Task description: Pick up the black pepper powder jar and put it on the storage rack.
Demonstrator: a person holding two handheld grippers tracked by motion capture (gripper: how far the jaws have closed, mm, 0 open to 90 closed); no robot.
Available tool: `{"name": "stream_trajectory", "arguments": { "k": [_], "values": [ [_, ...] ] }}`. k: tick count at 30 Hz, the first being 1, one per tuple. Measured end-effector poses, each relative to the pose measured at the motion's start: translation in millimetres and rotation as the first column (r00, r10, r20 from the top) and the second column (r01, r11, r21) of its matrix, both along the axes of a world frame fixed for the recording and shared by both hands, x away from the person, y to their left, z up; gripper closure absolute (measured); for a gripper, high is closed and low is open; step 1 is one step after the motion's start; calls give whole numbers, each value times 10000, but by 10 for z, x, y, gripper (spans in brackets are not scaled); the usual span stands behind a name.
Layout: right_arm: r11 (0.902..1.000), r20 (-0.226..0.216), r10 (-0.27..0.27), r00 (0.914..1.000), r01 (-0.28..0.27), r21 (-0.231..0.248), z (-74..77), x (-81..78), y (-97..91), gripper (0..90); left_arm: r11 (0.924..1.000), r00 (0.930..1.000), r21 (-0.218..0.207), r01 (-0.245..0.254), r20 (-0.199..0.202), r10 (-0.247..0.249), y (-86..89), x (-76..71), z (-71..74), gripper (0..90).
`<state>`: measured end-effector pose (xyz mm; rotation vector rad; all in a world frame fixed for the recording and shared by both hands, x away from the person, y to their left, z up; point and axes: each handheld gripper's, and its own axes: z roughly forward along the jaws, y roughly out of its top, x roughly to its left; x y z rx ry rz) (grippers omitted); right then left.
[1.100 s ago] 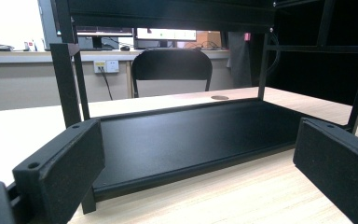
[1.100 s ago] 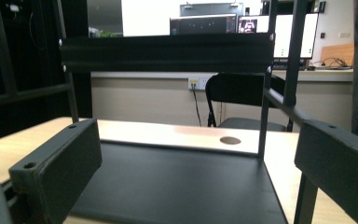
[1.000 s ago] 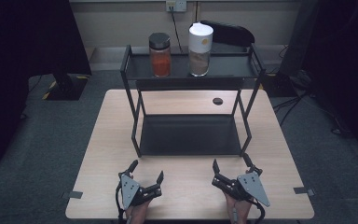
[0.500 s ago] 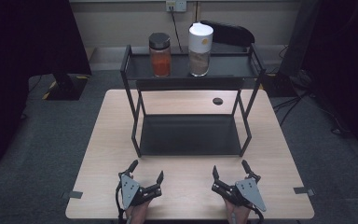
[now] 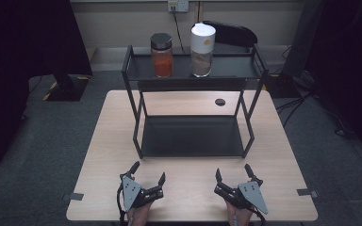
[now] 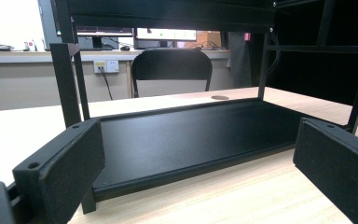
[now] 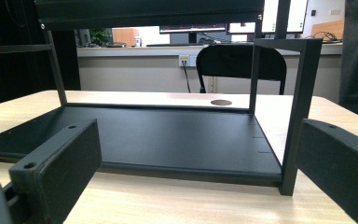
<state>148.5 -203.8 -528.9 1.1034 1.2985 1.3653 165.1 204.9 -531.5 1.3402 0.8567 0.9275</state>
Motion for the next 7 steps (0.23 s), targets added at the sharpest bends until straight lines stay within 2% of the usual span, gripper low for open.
{"name": "stream_trajectory", "arguments": {
  "k": [7],
  "values": [
    [10000,43,13,10000,-13,4,-12,-1,-1,0,10000,10000,3,-3,-3,3,0,0,1,16]
  ]
}}
